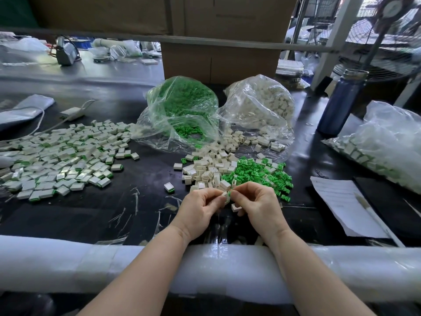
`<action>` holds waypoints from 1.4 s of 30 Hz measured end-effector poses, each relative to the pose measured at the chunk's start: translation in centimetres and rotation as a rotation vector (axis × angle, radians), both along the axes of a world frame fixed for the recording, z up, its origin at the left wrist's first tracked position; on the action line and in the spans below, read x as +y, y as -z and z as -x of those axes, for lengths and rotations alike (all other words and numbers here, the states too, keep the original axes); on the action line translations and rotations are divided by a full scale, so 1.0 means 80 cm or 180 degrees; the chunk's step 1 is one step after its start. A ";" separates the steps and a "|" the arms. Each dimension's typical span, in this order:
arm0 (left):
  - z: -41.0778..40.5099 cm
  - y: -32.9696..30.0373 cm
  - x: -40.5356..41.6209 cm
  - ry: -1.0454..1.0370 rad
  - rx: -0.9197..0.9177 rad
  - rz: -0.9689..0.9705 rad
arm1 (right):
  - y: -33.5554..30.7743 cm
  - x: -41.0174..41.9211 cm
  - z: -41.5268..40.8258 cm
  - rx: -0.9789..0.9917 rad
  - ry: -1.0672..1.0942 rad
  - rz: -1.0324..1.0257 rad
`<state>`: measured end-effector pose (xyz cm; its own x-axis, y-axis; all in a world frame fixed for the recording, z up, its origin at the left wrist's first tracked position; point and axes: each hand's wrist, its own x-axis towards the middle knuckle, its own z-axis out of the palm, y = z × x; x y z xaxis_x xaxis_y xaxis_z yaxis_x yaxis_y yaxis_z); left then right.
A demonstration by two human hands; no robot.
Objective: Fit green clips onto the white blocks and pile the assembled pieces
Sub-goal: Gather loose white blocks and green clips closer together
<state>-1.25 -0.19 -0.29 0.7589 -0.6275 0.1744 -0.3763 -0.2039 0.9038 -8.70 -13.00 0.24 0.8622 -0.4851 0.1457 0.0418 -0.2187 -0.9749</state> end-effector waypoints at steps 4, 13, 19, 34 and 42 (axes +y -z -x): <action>0.002 -0.003 0.000 0.0134 0.0276 0.0026 | -0.001 0.000 -0.001 0.0139 0.0104 0.0139; 0.004 -0.002 0.001 0.0175 0.0193 -0.0307 | -0.004 0.001 0.002 0.0398 -0.0133 0.0018; 0.004 0.001 0.001 0.0175 0.0065 -0.0469 | -0.004 0.000 0.004 0.0434 -0.0256 0.0083; 0.006 -0.004 -0.002 -0.0116 0.0207 0.0049 | -0.003 0.003 0.002 -0.0126 -0.0089 0.0205; 0.005 -0.005 0.000 -0.0148 0.0401 0.0159 | -0.002 0.004 0.003 -0.0146 -0.0214 0.0177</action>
<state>-1.65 -0.21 0.09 0.8048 -0.5840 0.1061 -0.2504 -0.1721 0.9527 -8.91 -12.67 0.42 0.8844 -0.4163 0.2108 0.1024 -0.2677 -0.9580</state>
